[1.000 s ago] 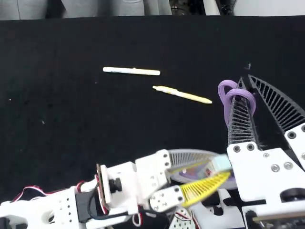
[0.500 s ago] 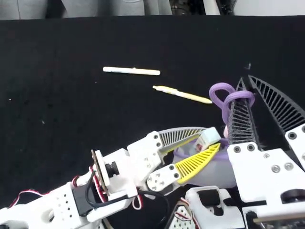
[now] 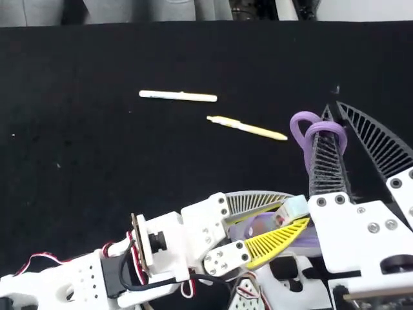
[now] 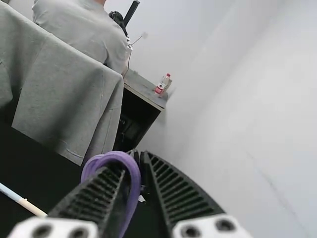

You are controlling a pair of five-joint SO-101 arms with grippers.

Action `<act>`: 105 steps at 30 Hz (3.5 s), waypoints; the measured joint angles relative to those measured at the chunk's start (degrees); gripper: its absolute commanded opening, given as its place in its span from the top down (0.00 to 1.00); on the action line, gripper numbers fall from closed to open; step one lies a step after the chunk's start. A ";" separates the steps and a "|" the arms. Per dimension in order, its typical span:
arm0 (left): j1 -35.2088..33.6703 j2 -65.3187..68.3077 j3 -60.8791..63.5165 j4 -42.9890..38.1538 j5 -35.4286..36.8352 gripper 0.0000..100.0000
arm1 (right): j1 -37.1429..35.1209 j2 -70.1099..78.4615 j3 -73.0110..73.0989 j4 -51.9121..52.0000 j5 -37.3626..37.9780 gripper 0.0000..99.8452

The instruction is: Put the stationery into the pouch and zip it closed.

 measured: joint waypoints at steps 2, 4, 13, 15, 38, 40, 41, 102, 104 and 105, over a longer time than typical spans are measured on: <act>0.00 0.00 0.00 0.00 0.00 0.97 | 0.00 0.00 0.00 0.00 0.00 0.99; -0.53 0.00 0.00 0.00 0.00 0.97 | 0.00 0.00 0.00 0.00 0.00 0.99; -7.47 4.84 0.97 0.09 0.00 0.97 | 0.00 0.00 0.00 0.00 0.00 0.99; -6.68 4.84 0.97 0.09 0.00 0.97 | 0.00 0.00 0.00 0.00 0.00 0.99; -4.84 5.89 -11.69 28.31 2.81 0.80 | 0.00 0.00 0.00 0.00 0.00 0.99; -4.84 5.89 -11.78 29.01 2.90 0.80 | 0.00 0.00 0.00 0.00 0.00 0.99; -4.84 5.89 -11.78 29.27 2.90 0.80 | 0.00 0.00 0.00 0.00 0.00 0.99; -41.05 115.16 -90.11 51.69 67.52 0.80 | 0.00 0.00 0.18 0.00 1.32 0.99; -41.49 116.84 -91.43 51.69 69.19 0.80 | 0.00 0.00 1.14 0.00 1.32 0.99; -41.49 117.54 -92.22 51.69 69.27 0.80 | 0.00 0.00 1.49 0.00 1.32 0.99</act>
